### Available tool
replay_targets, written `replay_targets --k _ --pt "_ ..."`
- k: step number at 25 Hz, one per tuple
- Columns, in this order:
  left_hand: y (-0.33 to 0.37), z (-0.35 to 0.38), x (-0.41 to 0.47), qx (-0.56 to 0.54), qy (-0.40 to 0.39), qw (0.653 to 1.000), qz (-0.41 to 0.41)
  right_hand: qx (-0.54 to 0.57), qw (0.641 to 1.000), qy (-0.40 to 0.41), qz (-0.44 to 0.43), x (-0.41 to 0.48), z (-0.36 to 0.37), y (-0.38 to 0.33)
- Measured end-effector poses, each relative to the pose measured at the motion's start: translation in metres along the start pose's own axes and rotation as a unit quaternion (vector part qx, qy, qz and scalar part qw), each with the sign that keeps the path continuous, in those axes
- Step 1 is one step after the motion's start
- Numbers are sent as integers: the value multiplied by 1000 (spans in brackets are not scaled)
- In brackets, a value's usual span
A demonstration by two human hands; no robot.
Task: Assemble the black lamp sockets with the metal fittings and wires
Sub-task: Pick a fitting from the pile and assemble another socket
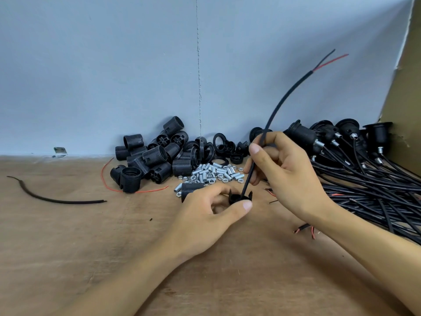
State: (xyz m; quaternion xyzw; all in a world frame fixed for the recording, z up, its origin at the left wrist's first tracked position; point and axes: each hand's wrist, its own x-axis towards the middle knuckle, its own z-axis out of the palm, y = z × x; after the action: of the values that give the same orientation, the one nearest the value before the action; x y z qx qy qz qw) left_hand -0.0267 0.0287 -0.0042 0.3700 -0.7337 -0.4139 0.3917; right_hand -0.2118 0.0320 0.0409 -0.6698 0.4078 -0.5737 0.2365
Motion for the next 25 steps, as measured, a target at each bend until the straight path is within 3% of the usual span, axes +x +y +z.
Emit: replay_targets --k 4,10,16,20,25 --pt "3 -2 6 -156 -28 986 -52 -2 993 -96 68 0 5 -6" --pt "5 -1 10 -362 -19 929 -70 20 972 -152 180 -1 15 -17" --pt "5 3 9 -358 -9 932 -64 -123 970 -109 178 -5 23 -24" --pt "7 3 10 -333 1 942 -41 -130 965 -90 211 -10 26 -18" --pt "9 6 11 -333 38 942 -26 -195 966 -70 158 -9 21 -18"
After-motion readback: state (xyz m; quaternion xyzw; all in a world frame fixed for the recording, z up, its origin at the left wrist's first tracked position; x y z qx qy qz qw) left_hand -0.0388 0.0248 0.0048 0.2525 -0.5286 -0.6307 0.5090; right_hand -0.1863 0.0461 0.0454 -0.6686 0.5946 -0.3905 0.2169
